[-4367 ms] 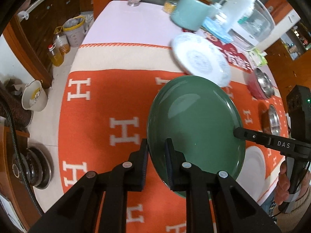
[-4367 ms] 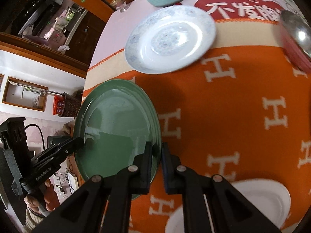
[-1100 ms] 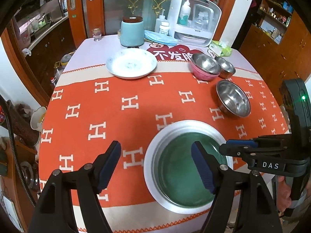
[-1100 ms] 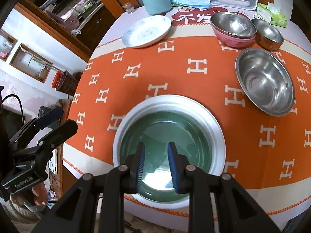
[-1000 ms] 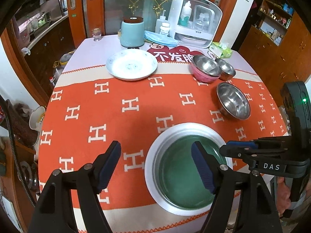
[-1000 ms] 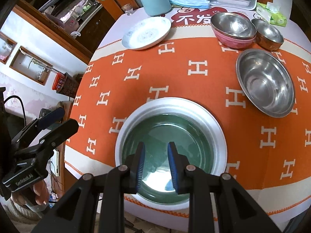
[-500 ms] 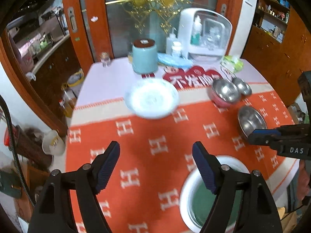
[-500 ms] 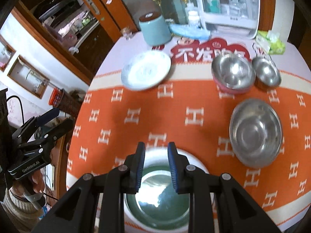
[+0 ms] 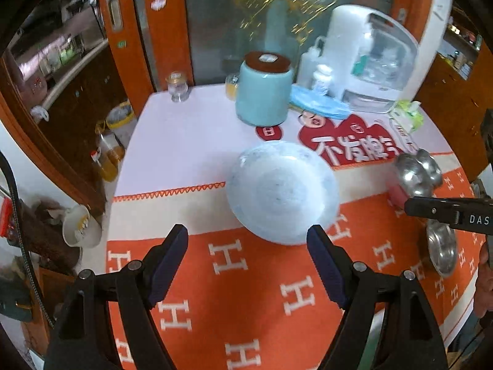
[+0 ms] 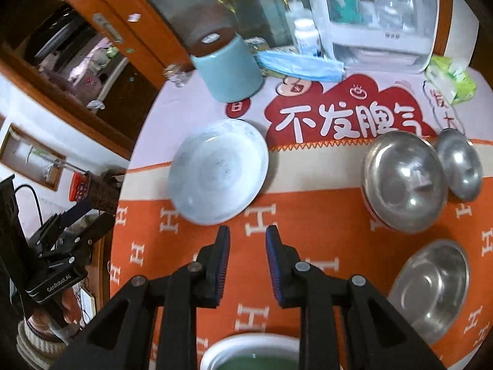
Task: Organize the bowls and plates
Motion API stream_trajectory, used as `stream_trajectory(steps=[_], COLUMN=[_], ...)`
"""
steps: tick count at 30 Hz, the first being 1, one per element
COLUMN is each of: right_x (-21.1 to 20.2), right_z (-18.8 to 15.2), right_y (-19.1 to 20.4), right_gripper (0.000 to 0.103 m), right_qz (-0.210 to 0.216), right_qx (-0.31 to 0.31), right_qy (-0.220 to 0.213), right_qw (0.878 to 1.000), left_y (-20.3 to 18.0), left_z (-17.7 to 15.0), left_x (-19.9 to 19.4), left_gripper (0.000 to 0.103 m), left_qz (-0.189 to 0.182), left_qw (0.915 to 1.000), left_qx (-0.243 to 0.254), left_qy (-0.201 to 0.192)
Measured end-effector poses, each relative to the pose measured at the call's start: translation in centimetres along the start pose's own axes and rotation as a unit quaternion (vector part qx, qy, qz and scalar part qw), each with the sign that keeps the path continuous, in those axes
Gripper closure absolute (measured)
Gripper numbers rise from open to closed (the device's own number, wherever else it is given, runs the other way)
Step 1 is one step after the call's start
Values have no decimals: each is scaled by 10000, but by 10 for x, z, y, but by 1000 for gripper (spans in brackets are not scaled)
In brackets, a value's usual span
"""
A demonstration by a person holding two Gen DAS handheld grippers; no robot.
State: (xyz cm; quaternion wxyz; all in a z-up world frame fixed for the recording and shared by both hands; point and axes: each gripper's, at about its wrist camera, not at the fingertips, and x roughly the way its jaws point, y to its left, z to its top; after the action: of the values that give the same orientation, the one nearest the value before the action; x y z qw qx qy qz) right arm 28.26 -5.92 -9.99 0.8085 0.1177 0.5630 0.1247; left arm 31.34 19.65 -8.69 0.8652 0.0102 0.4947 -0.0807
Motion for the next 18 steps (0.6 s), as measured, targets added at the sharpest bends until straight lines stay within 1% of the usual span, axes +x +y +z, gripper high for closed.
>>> stream_trajectory(steps=[5, 10, 15, 18], right_x=[43, 80, 104, 114], right_z=[25, 41, 50, 55], right_y=[-16, -28, -37, -38], right_gripper=[79, 79, 79, 79], right_qz=[103, 113, 209, 156], right_qx=[377, 667, 841, 846], right_qy=[206, 352, 444, 467], right_qw=[9990, 9971, 9952, 9952], left_y=[23, 37, 47, 50], left_z=[21, 31, 37, 39], left_x=[62, 111, 140, 155], left_gripper=[25, 25, 25, 25], left_qz=[95, 181, 98, 2], left_qw=[9986, 9955, 9930, 9914], left_qx=[-256, -379, -513, -584], left_qy=[443, 846, 1063, 1174])
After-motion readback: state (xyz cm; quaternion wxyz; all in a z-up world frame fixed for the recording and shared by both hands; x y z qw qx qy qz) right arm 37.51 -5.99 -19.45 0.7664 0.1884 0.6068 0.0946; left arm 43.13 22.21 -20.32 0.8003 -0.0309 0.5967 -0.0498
